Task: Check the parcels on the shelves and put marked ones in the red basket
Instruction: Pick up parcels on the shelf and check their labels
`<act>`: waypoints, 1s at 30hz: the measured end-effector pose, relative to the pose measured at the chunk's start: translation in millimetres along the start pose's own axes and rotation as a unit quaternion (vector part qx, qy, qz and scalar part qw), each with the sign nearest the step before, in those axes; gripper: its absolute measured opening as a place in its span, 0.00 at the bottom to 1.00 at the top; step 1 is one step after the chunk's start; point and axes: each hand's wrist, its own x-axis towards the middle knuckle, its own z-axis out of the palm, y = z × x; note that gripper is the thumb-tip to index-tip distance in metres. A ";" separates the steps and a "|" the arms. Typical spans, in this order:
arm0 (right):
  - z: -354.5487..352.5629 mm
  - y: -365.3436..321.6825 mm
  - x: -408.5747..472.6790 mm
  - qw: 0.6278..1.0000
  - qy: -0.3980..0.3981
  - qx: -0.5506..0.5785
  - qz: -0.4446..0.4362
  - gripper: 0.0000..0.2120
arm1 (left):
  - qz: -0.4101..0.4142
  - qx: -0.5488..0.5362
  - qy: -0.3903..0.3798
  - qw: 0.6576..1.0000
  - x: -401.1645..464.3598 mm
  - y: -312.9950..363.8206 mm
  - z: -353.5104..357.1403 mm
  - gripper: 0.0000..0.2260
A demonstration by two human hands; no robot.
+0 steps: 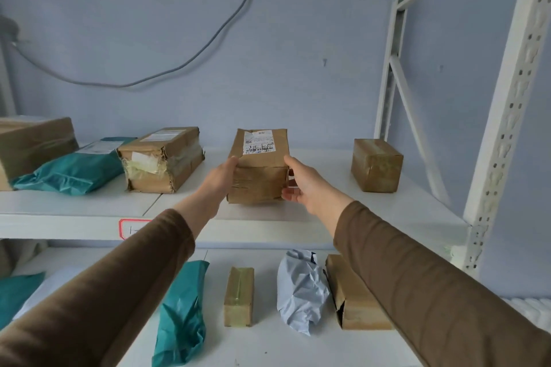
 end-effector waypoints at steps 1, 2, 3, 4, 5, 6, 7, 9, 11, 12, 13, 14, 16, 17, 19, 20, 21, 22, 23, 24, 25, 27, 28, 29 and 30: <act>3.9 0.7 8.5 1.000 0.001 0.000 0.000 0.16 | -0.005 0.005 -0.001 1.000 8.8 -1.7 -2.6 0.21; 7.1 2.0 15.8 1.000 0.000 0.000 0.002 0.18 | -0.014 0.009 -0.002 1.000 17.4 -4.1 -4.7 0.24; 10.3 3.3 22.1 1.000 -0.001 0.000 0.004 0.20 | -0.018 0.011 0.000 1.000 24.1 -5.7 -6.5 0.26; 12.9 4.5 28.0 1.000 -0.003 0.002 0.006 0.21 | -0.020 0.010 0.000 1.000 30.0 -7.0 -7.8 0.27; 15.1 5.8 33.0 1.000 -0.005 0.004 0.009 0.23 | -0.022 0.009 0.000 1.000 35.2 -8.6 -8.7 0.28; 16.8 7.4 37.6 1.000 -0.006 0.008 0.012 0.23 | -0.025 0.009 0.000 1.000 40.6 -10.3 -9.6 0.29; 18.3 8.6 40.9 1.000 -0.008 0.013 0.014 0.23 | -0.026 0.013 0.001 1.000 45.5 -11.5 -10.5 0.30; 20.5 9.6 46.8 0.999 -0.012 0.027 0.016 0.20 | -0.035 0.020 0.005 0.999 55.2 -13.6 -12.2 0.32; 23.3 9.4 52.2 0.999 -0.013 0.037 0.019 0.18 | -0.043 0.024 0.010 0.999 65.9 -15.0 -13.8 0.33; 24.7 9.3 54.2 0.999 -0.013 0.038 0.018 0.18 | -0.048 0.027 0.011 0.998 69.2 -14.4 -13.7 0.33; 25.9 9.6 57.0 0.999 -0.015 0.038 0.015 0.19 | -0.052 0.031 0.013 0.998 72.3 -14.5 -13.9 0.34; 26.1 10.5 59.7 0.999 -0.016 0.035 0.014 0.20 | -0.052 0.038 0.017 0.998 73.2 -14.0 -13.9 0.34; 23.6 12.9 60.8 1.000 -0.016 0.013 0.000 0.20 | -0.030 0.082 0.041 0.995 72.6 -11.0 -13.3 0.33; 20.4 14.0 60.4 1.000 -0.010 -0.011 -0.016 0.19 | -0.009 0.125 0.063 0.990 71.0 -8.0 -12.6 0.32; 9.1 15.4 62.6 0.994 0.033 -0.077 -0.071 0.23 | 0.039 0.214 0.123 0.968 63.0 3.5 -8.6 0.30; 1.2 14.9 63.0 0.986 0.063 -0.109 -0.108 0.24 | 0.072 0.240 0.147 0.957 57.2 11.5 -4.0 0.30; -7.9 13.7 61.9 0.976 0.091 -0.135 -0.148 0.24 | 0.113 0.251 0.158 0.948 51.8 19.4 3.1 0.29; -17.7 11.2 58.1 0.963 0.116 -0.151 -0.191 0.23 | 0.157 0.252 0.156 0.942 45.4 28.0 12.7 0.28; -28.4 9.3 54.3 0.948 0.138 -0.166 -0.232 0.20 | 0.200 0.248 0.145 0.937 42.5 34.2 24.1 0.27; -40.1 8.0 50.9 0.932 0.159 -0.182 -0.269 0.17 | 0.239 0.248 0.129 0.930 38.8 40.9 38.0 0.25; -52.2 7.0 47.8 0.915 0.180 -0.200 -0.301 0.15 | 0.270 0.251 0.108 0.923 35.8 46.7 53.5 0.25; -77.7 7.7 44.3 0.893 0.211 -0.214 -0.335 0.12 | 0.308 0.258 0.055 0.914 30.2 55.8 87.6 0.23; -90.4 9.1 42.9 0.891 0.222 -0.206 -0.339 0.12 | 0.311 0.251 0.022 0.916 27.6 58.0 105.4 0.23; -103.8 10.5 42.4 0.892 0.233 -0.191 -0.337 0.11 | 0.306 0.237 -0.014 0.922 25.4 58.9 123.4 0.23; -117.8 10.9 41.3 0.891 0.251 -0.178 -0.335 0.10 | 0.290 0.218 -0.051 0.931 23.0 58.7 140.8 0.23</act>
